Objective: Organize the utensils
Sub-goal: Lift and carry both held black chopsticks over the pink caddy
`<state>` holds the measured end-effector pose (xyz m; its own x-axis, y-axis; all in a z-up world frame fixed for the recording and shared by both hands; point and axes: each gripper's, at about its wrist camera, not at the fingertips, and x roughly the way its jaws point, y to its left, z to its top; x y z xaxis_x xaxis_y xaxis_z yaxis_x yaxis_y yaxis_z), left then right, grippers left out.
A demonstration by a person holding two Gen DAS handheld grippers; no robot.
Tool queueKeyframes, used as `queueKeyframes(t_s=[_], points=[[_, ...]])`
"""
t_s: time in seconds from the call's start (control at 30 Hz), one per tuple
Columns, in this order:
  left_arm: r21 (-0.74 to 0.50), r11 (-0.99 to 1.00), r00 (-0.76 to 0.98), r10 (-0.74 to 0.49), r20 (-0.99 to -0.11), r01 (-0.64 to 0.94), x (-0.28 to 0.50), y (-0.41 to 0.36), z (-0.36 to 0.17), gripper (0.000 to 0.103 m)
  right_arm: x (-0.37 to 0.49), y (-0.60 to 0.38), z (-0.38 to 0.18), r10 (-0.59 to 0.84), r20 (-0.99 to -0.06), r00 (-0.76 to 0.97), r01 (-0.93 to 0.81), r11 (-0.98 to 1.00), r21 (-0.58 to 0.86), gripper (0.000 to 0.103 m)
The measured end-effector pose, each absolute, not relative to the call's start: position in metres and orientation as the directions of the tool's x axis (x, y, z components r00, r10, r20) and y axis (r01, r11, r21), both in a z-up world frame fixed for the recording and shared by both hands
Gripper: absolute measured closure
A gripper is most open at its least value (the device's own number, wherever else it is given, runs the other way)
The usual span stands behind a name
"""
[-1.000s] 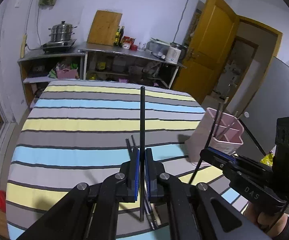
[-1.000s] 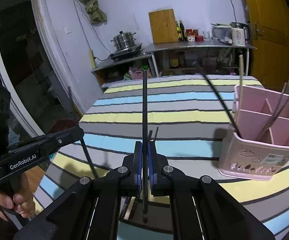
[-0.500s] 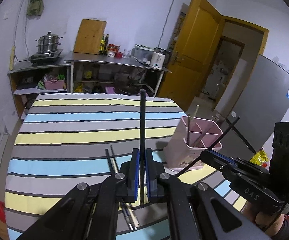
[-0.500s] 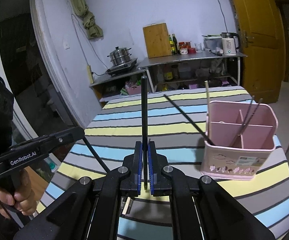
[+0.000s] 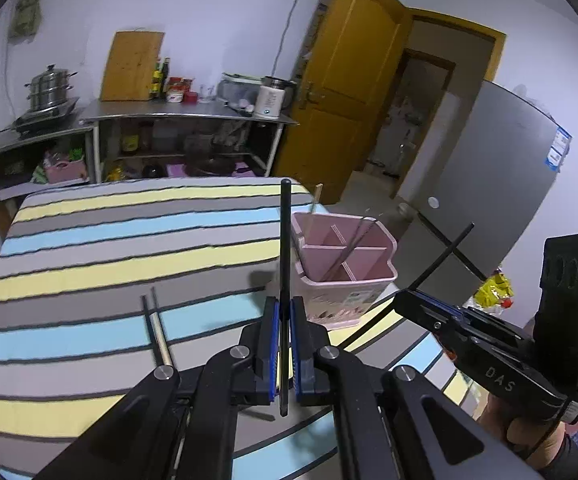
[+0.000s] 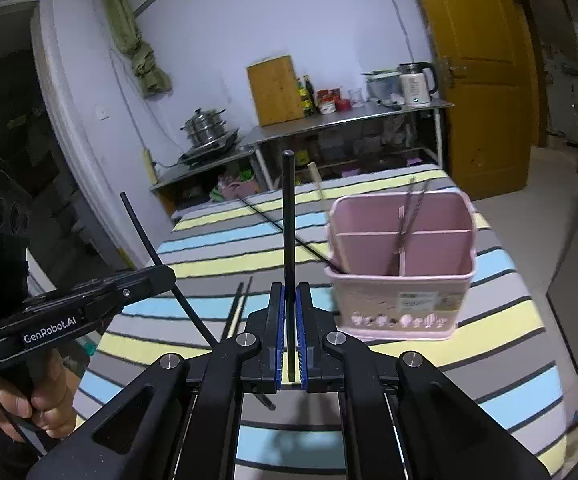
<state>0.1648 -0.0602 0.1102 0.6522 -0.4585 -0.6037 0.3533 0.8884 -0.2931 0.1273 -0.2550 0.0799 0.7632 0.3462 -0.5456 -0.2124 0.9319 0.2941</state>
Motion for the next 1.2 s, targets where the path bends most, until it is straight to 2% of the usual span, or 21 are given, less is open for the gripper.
queueKeyframes(t_s=[0.4,0.63,0.9,1.2], points=[[-0.264,0.859,0.697,-0.51,-0.505,0.438,0.197,-0.102,0.173,0.098,0.14,-0.298,0.132,0.271,-0.444,0.854,-0.157,0.948,0.276,0.098],[-0.26,0.861,0.717,-0.509,-0.476,0.438,0.225,-0.113,0.189,0.098,0.153,-0.309,0.151,0.237,-0.4,0.885,-0.142,0.957,0.254,0.098],[-0.253,0.868,0.719,-0.497,-0.486,0.428,0.264,-0.128,0.175,0.098,0.174,-0.308,0.139,0.223,-0.416,0.882,-0.127,0.961,0.244,0.098],[-0.236,0.873,0.699,-0.484,-0.526,0.427,0.284,-0.142,0.131,0.098,0.193,-0.309,0.107,0.204,-0.469,0.86,-0.1,0.966,0.239,0.098]])
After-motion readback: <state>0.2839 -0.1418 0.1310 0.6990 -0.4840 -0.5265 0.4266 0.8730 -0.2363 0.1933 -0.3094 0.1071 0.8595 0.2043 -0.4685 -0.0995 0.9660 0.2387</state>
